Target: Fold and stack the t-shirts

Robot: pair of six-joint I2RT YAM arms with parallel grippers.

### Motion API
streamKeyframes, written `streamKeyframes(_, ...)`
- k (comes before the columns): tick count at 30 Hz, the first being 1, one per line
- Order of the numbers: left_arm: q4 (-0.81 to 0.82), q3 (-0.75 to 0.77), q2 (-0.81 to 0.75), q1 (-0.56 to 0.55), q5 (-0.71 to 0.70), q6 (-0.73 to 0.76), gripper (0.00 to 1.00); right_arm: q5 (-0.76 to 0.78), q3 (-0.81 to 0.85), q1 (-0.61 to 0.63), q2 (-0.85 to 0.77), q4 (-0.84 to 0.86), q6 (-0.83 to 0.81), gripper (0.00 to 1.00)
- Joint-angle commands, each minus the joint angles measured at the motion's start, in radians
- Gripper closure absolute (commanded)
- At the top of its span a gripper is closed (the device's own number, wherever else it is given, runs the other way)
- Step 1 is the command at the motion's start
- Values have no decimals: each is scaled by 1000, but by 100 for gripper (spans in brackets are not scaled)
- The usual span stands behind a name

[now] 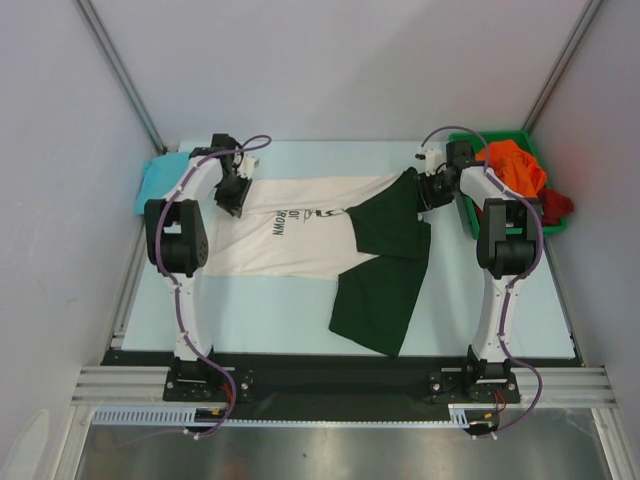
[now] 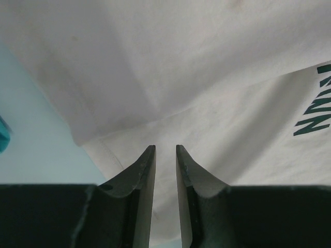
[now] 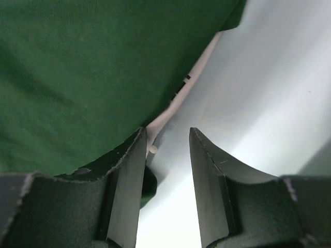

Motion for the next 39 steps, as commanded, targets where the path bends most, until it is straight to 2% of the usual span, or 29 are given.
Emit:
streamKeyframes(1,5,-4,-2,-15,-4,2,73,9,-8,16,-6,-8,-16,56)
streamKeyframes(7,8,-13,-11,-25,-3,-2,73,82,-25,47,6,4,-18,57)
streamKeyframes(14,14,-35,-26,-32,-15,-2,74,170,-12,59,55,-8,-28,67)
streamKeyframes(19,32,-38,-16,-32,-56,2,74,260,27,36,94,-6,-39,69)
streamKeyframes(25,29,65,64,-23,-119,-6,74,288,74,18,120,-3,-59,69)
streamKeyframes(35,52,247,188,-20,-191,22,73,316,58,16,121,6,-64,69)
streamKeyframes(39,54,263,225,-20,-205,30,73,322,47,10,118,4,-67,69)
